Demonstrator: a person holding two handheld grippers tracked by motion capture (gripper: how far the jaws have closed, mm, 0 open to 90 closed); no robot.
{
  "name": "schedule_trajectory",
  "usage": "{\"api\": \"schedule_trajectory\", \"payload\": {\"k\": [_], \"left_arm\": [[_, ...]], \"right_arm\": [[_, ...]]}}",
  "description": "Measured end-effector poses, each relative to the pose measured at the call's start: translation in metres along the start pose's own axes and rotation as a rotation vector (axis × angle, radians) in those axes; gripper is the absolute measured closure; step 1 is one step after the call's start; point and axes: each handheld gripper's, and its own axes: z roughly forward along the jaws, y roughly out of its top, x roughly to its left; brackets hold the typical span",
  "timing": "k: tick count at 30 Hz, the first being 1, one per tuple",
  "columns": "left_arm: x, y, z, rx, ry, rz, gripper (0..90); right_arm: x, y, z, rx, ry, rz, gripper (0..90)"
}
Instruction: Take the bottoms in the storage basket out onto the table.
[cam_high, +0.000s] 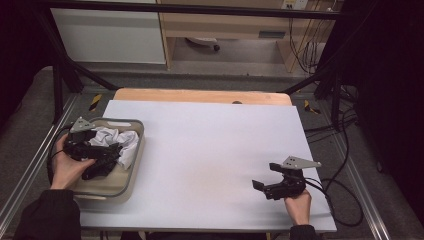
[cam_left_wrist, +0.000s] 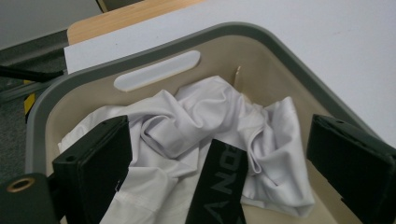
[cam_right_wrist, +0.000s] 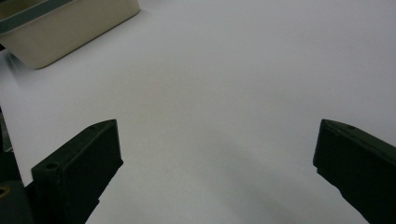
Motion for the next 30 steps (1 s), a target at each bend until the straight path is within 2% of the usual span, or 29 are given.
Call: {"api": "schedule_trajectory", "payload": {"k": [11,14,21,25,30], "left_arm": [[0.009,-0.002,0.019,0.048,0.05,-0.016,8.9],[0.013,-0.004,0.024,0.061,0.07,-0.023,10.0],[0.021,-0.013,0.031,0.081,0.086,-0.056,12.7],[0.021,-0.014,0.032,0.085,0.092,-0.044,14.4],[0.02,-0.015,0.039,0.116,0.099,-0.034,15.8]], "right_arm": [[0.0,0.0,0.0,0.0,0.001,0.0,1.7],[0.0,0.0,0.0,0.0,0.0,0.0,1.7],[0.0,0.0,0.0,0.002,0.001,0.0,1.7],[0.0,0.0,0.0,0.002,0.0,-0.001,1.7],[0.0,0.0,0.001,0.004,0.002,0.0,1.7]]}}
